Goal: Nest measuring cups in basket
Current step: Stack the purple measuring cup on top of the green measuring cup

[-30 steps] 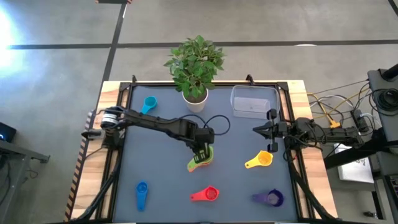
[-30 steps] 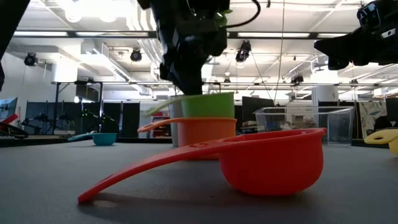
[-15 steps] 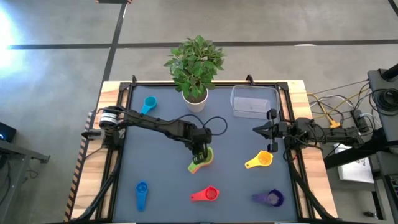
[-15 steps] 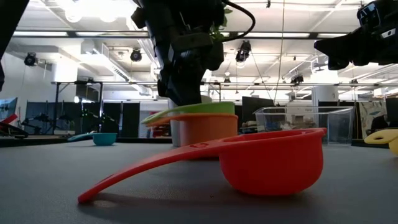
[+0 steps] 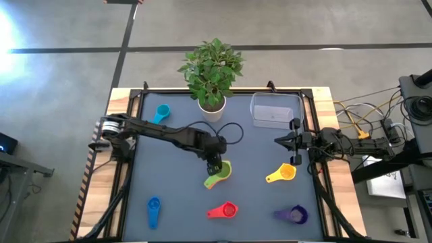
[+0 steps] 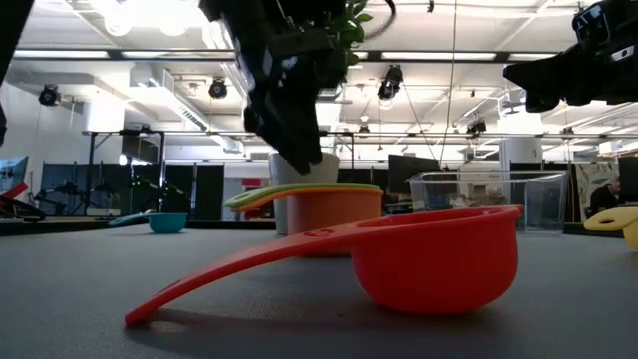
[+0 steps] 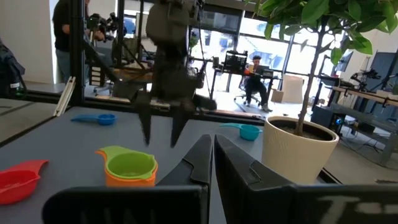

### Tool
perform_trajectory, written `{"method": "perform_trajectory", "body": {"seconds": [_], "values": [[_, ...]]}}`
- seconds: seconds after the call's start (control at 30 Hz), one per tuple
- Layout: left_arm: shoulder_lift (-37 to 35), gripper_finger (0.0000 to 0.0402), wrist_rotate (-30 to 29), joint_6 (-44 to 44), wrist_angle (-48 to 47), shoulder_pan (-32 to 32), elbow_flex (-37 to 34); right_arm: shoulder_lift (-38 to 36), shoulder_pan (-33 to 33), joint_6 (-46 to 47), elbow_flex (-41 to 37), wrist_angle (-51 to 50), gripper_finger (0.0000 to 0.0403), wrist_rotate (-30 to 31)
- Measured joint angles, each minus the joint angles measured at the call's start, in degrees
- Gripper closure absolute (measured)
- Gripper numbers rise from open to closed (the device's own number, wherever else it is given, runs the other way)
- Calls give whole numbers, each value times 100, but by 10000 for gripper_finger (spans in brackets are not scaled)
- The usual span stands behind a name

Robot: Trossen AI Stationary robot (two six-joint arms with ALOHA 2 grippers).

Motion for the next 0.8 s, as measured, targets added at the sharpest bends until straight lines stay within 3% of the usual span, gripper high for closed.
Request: {"method": "perform_trajectory", "body": {"seconds": [0.17, 0.3, 0.53, 0.67, 0.8], "values": [[-1058, 206, -1344, -228, 394, -501, -621, 0, 0, 0, 2, 0, 394, 4], [-2096, 217, -2104, -359, 1858, -977, -1828, 2, -2, 0, 0, 0, 394, 2], [-3227, 245, -2240, 214, 6032, -1317, -4220, 2, 0, 0, 1, 0, 394, 4], [-3326, 259, -2239, 914, 8515, -1329, -5231, 0, -1, 0, 1, 0, 394, 2], [-3278, 268, -2242, 1348, 10074, -1327, -5870, 1, 0, 0, 1, 0, 394, 3]]}}
